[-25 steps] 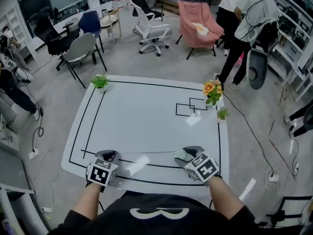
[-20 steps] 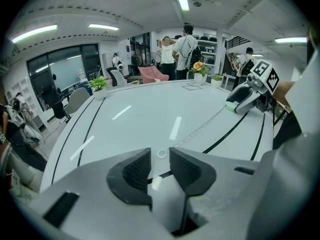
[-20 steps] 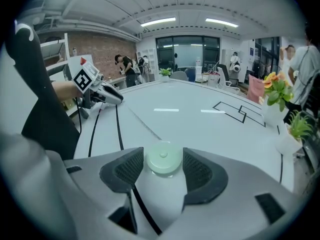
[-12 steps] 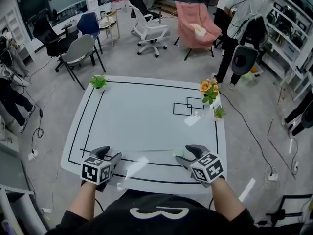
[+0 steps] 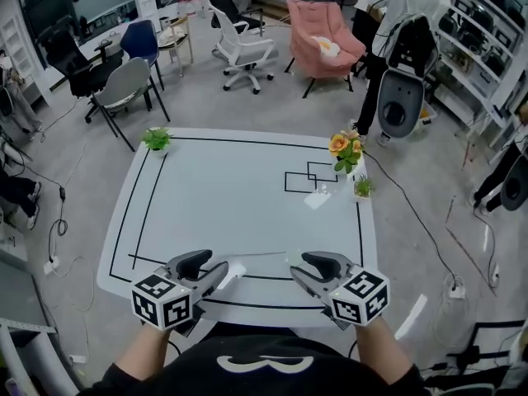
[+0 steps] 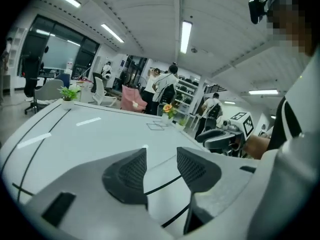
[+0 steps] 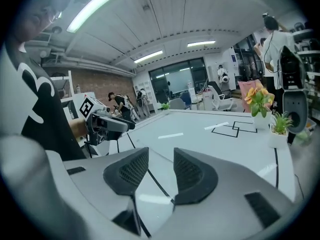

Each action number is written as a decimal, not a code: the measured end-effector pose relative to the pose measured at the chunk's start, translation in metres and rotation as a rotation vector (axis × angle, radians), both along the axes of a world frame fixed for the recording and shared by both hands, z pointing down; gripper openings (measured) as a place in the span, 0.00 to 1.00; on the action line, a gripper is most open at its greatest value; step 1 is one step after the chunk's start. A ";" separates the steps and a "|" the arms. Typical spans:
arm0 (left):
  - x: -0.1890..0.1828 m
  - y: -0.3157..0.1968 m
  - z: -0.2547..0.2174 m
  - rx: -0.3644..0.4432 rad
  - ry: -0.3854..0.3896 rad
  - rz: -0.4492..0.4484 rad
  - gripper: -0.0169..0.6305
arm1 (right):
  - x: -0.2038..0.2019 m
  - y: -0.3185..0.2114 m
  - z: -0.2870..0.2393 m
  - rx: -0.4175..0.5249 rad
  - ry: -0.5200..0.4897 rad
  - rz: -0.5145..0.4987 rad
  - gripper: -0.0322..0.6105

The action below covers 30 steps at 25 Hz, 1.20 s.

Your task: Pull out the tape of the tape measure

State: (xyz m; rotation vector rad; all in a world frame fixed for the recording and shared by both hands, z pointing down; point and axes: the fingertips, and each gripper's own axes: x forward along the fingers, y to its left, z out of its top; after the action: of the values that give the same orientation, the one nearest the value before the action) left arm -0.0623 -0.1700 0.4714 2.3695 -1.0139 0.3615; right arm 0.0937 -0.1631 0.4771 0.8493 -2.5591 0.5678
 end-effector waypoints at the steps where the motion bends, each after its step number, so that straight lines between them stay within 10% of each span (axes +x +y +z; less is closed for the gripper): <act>1: 0.008 0.002 -0.007 0.004 0.027 0.017 0.32 | -0.001 0.002 -0.005 0.001 -0.014 -0.001 0.28; 6: 0.037 0.010 -0.040 0.063 0.123 0.082 0.06 | -0.003 0.011 -0.030 0.019 -0.078 0.017 0.08; 16: 0.082 0.022 -0.068 0.112 0.157 0.223 0.04 | 0.005 0.022 -0.062 0.068 -0.185 0.060 0.06; 30: 0.070 0.030 -0.073 0.139 0.105 0.175 0.04 | -0.001 0.031 -0.066 0.090 -0.174 0.060 0.05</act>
State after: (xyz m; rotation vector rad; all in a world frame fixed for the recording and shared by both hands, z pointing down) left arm 0.0080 -0.1399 0.3979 2.5811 -0.8099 0.2336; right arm 0.0932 -0.1322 0.4109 0.9476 -2.7423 0.5715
